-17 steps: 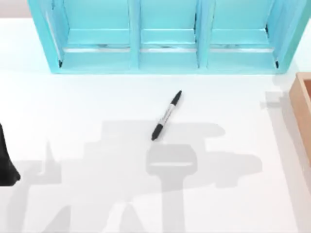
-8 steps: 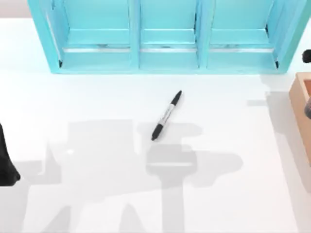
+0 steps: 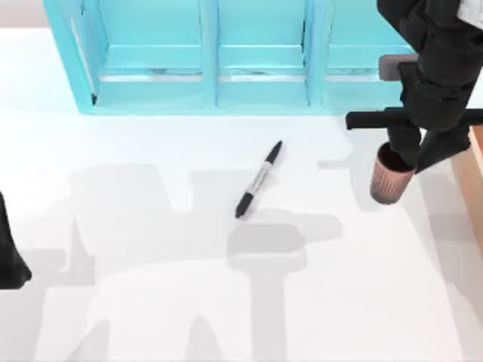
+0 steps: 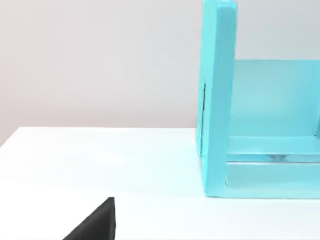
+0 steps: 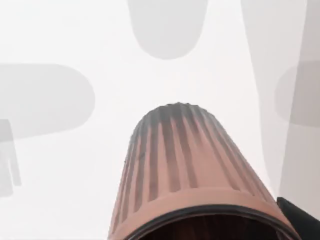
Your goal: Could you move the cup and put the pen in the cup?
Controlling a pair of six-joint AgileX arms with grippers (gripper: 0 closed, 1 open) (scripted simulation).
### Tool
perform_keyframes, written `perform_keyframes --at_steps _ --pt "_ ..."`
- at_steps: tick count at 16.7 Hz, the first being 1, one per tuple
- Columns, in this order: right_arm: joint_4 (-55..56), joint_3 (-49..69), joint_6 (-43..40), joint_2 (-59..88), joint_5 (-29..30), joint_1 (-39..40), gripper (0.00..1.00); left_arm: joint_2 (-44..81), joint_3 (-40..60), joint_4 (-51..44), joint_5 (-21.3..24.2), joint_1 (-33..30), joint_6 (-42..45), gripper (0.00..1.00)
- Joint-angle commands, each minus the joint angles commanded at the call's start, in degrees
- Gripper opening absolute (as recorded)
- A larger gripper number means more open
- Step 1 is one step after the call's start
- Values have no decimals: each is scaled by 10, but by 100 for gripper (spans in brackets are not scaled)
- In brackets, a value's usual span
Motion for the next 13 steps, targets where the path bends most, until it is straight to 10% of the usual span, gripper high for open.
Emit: perform_keyframes --at_steps 13 --pt "96 -78 7 17 0 7 0 0 0 0 0 0 0 100"
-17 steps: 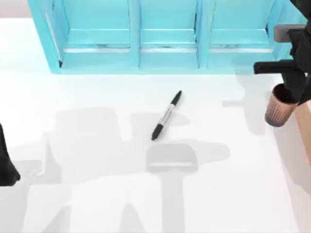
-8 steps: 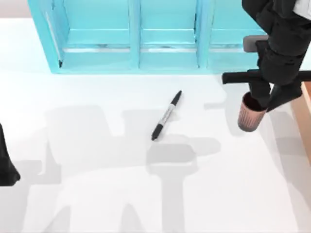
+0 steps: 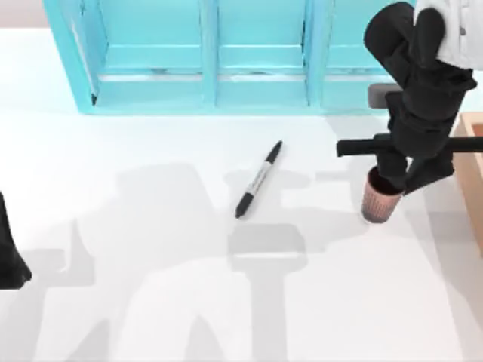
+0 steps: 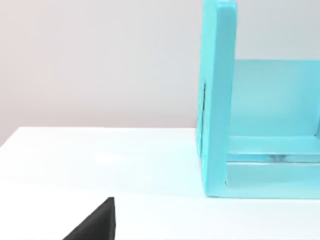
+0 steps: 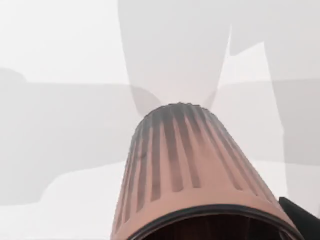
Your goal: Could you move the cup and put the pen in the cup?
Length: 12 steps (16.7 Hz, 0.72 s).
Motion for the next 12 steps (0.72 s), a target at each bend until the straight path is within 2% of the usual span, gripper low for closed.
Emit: perform_keyframes --at_steps 2,12 --pt "0 0 0 0 0 0 0 0 0 0 0 0 0 100" --pt "0 0 0 0 0 0 75 0 0 0 0 0 0 100"
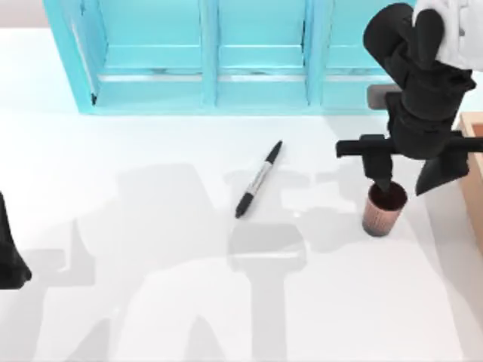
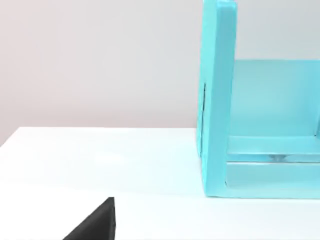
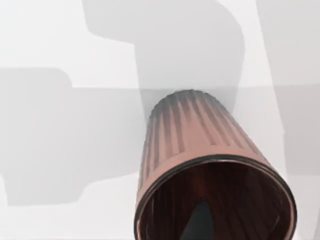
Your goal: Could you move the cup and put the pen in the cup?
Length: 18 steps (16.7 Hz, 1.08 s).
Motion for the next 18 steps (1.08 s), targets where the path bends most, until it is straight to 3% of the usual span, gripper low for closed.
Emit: perform_keyframes --at_steps 3,4,13,18 --pt "0 0 0 0 0 0 98 0 0 0 0 0 0 100" --pt "0 0 0 0 0 0 100 0 0 0 0 0 0 100" --pt "-1 1 0 0 0 -1 100 0 0 0 0 0 0 100" --pt "-93 98 0 20 0 0 100 0 0 0 0 0 0 100"
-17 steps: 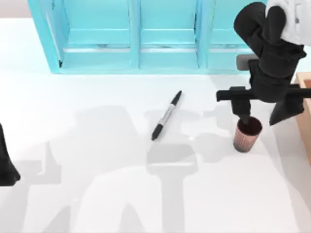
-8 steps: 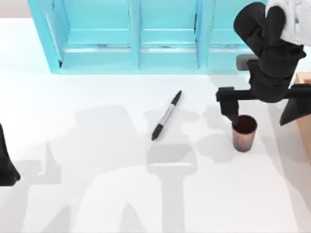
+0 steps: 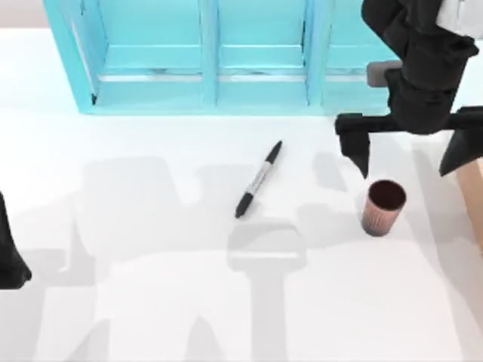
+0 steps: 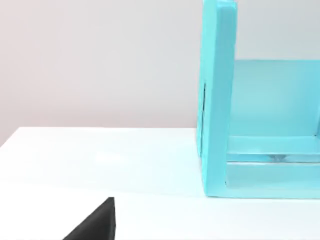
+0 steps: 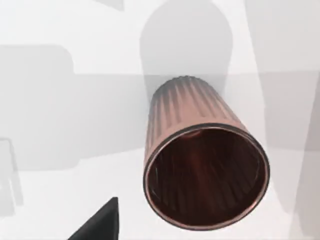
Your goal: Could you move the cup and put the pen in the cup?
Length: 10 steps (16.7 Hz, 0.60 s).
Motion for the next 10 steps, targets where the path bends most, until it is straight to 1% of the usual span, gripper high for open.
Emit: perform_keyframes --at_steps 6,8,10 --pt "-207 238 -2 19 0 -2 100 0 0 0 0 0 0 100" --pt "-251 283 -3 20 0 -3 100 0 0 0 0 0 0 100" --pt "-272 306 -3 19 0 -5 100 0 0 0 0 0 0 100"
